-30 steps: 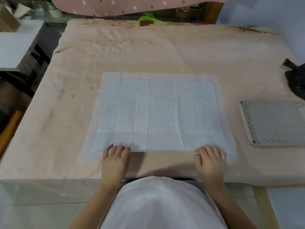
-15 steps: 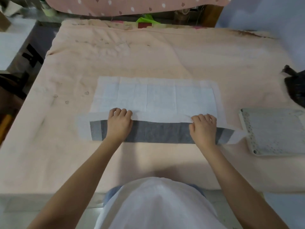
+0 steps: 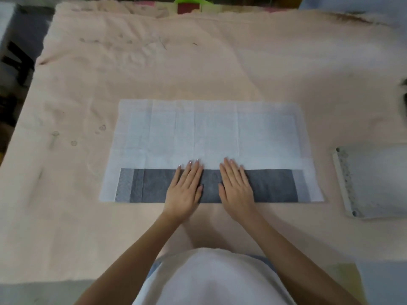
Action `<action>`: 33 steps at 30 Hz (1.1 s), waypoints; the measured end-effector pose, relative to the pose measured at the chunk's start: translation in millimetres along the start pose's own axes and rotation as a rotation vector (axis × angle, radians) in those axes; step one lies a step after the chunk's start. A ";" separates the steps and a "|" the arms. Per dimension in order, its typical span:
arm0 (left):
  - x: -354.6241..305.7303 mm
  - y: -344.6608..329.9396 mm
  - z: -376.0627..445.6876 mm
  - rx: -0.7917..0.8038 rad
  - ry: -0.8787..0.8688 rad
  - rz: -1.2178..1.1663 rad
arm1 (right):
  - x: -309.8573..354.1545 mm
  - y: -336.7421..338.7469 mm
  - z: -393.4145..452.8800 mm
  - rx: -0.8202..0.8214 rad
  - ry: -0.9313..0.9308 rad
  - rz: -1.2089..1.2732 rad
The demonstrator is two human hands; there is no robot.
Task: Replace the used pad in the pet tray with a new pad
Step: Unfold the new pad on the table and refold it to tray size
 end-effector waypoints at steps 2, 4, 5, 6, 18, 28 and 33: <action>1.3 -5.6 0.9 0.043 0.068 0.004 | 20.9 -6.7 7.5 0.037 0.042 0.013; 4.7 -7.8 0.8 0.078 0.098 0.008 | 34.8 -10.3 15.1 0.076 0.049 0.010; 5.2 -8.7 0.1 0.093 0.096 0.008 | 39.0 -11.7 17.2 0.098 0.060 0.003; 5.3 -9.5 -0.2 0.105 0.094 0.004 | 40.6 -13.4 18.7 0.117 0.070 -0.007; 8.2 -12.8 2.5 0.106 0.132 0.035 | 14.7 -19.4 13.8 0.154 -0.008 0.018; 6.7 -11.6 3.3 0.125 0.145 0.056 | -87.8 -14.6 -22.6 0.161 -0.148 -0.024; 5.7 -10.8 4.5 0.122 0.145 0.058 | -142.9 -9.2 -43.3 0.164 -0.279 -0.017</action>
Point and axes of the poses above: each hand's wrist, its own z-axis towards the middle knuckle, its own y-axis out of the back of the hand, x = y × z, the point moved 4 cm from there along z, towards the middle knuckle, and after that the axes turned 9 degrees about -z, right-handed, at the moved point
